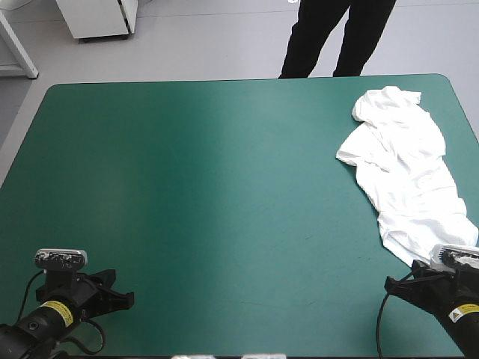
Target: Fold the cloth
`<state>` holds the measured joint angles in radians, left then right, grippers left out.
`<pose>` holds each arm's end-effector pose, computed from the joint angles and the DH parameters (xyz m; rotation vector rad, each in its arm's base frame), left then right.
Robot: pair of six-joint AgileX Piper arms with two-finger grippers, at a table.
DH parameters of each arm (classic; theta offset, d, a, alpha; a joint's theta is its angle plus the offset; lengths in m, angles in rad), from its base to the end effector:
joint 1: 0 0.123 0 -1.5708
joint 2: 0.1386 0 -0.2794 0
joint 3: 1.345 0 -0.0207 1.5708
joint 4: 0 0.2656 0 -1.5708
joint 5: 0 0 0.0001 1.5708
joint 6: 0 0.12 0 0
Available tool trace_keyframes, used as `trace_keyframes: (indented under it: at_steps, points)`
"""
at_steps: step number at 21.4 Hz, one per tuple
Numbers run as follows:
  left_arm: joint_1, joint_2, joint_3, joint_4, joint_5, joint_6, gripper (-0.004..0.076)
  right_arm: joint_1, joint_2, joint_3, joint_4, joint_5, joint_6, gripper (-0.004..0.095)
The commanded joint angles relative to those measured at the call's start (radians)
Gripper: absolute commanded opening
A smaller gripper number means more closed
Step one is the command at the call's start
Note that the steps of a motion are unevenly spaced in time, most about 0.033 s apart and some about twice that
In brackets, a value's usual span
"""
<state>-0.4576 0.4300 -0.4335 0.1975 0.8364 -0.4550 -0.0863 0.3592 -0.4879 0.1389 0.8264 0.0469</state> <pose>0.1110 -0.0352 0.2383 0.0819 2.3068 -0.2324 0.1082 0.0029 0.2655 0.1893 2.1681 0.1424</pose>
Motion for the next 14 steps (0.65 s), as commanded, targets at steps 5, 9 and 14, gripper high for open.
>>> trace_keyframes:
  at_steps: [5,9,14]
  points:
    - [-0.006,0.020,-0.121,0.021,-0.035,-0.003,-0.0010,0.003,0.028,-0.089,-0.007,-0.020,-0.005,-0.0017]
    - [-0.006,0.110,-0.306,0.155,0.064,-0.003,-0.0010,0.003,0.145,-0.270,-0.139,0.081,0.007,-0.0017]
    - [-0.006,0.312,-0.531,0.217,0.094,0.045,-0.0010,0.003,0.395,-0.546,-0.238,0.189,0.083,0.0017]
